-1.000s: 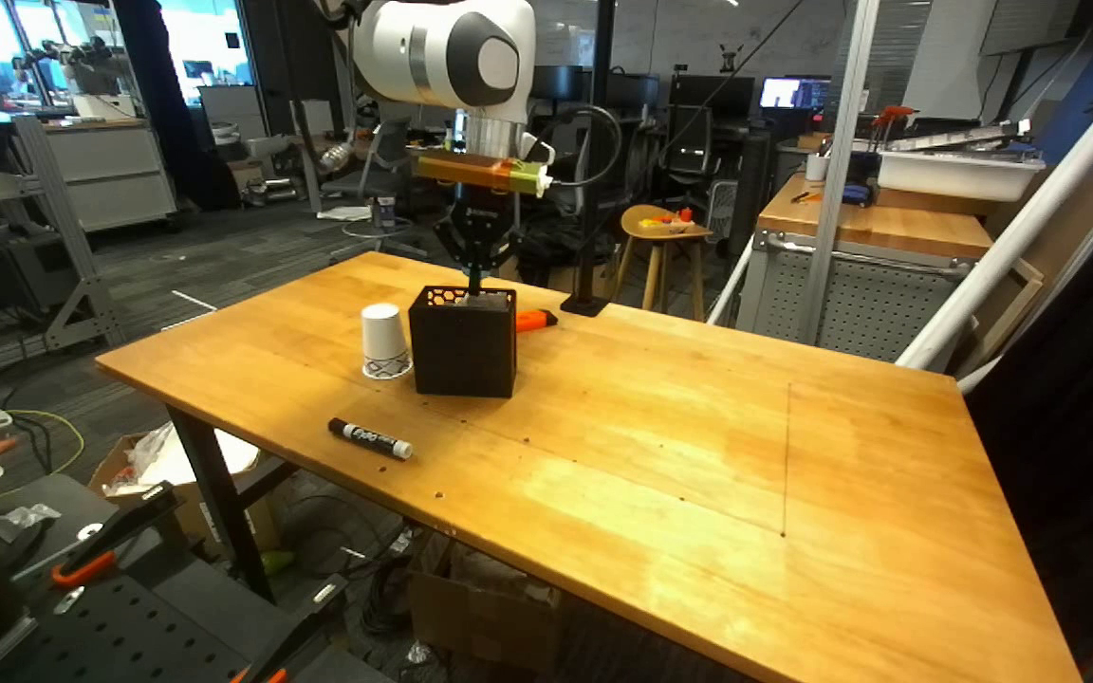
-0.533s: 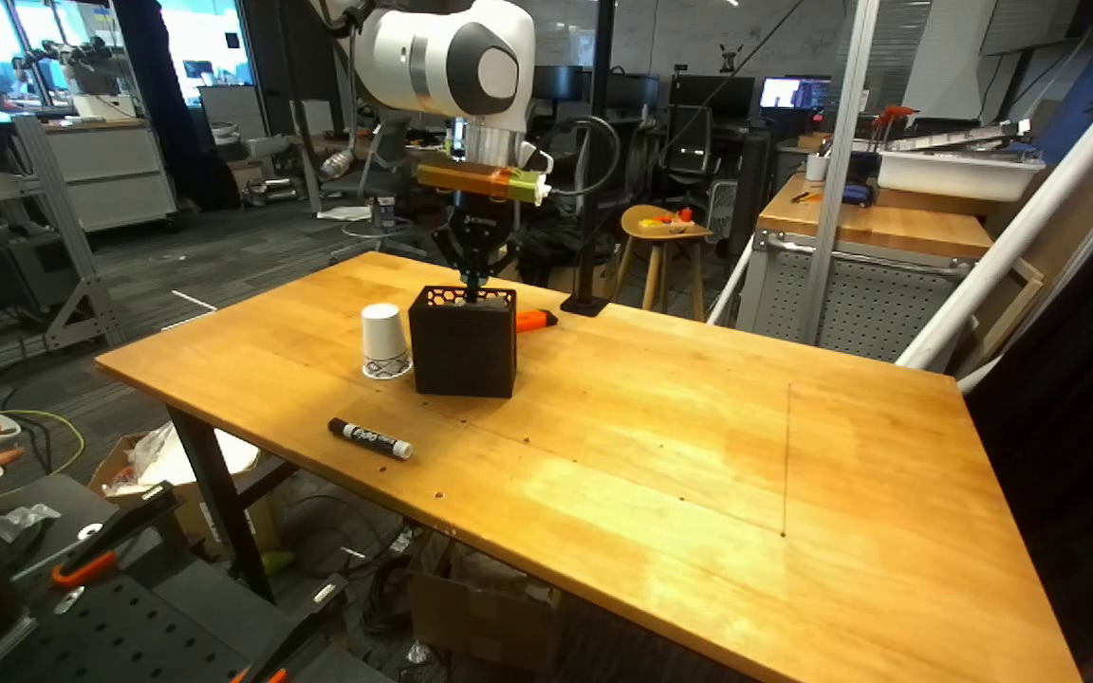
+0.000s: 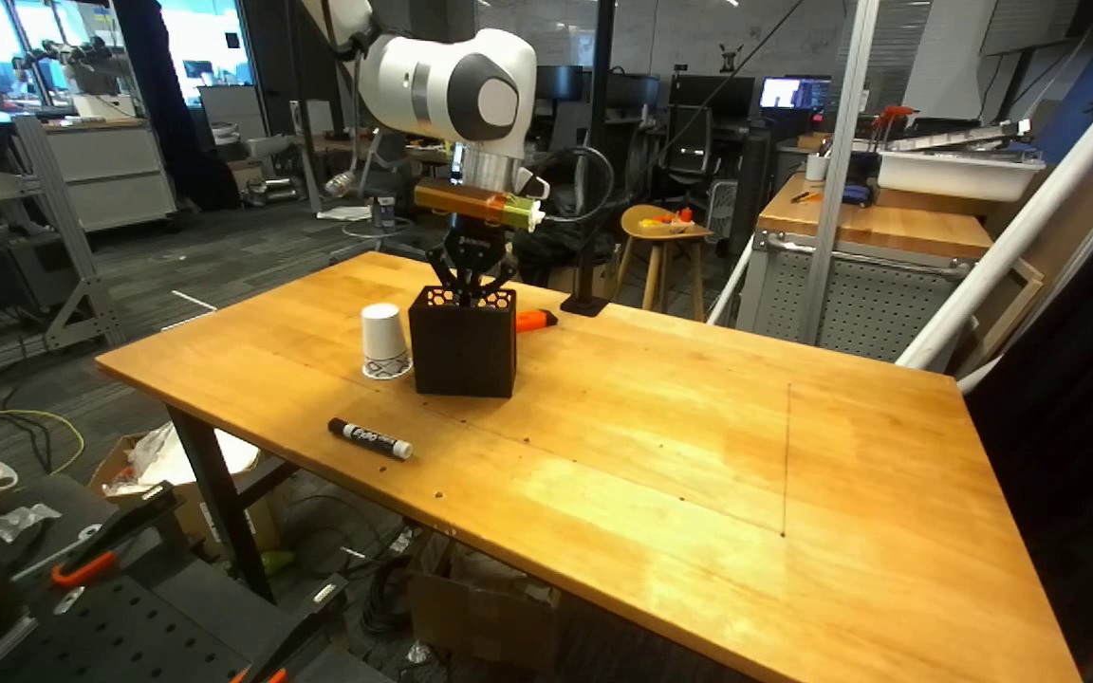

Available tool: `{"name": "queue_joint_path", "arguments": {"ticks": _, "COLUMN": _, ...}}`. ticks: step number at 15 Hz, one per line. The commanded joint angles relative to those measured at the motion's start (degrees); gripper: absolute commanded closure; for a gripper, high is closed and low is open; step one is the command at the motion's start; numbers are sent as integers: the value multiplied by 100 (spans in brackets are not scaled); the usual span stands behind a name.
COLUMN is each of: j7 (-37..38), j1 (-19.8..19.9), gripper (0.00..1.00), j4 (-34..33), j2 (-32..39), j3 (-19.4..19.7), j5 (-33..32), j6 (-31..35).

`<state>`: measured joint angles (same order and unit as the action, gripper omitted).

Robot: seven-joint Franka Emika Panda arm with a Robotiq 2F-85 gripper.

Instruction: Pick up the towel and put it in the box

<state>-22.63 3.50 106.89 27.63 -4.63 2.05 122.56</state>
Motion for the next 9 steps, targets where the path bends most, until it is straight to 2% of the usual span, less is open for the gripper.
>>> {"name": "queue_joint_path", "arguments": {"ticks": 1, "j7": -9, "j1": 50, "gripper": 99, "j4": -69, "j2": 301, "j3": -29, "j5": 130, "j6": 135}}
{"name": "queue_joint_path", "arguments": {"ticks": 6, "j7": 53, "j1": 71, "gripper": 99, "j4": -109, "j2": 620, "j3": -43, "j5": 208, "j6": 425}}
{"name": "queue_joint_path", "arguments": {"ticks": 9, "j7": 102, "j1": 92, "gripper": 99, "j4": 94, "j2": 360, "j3": -47, "j5": 282, "j6": 462}}
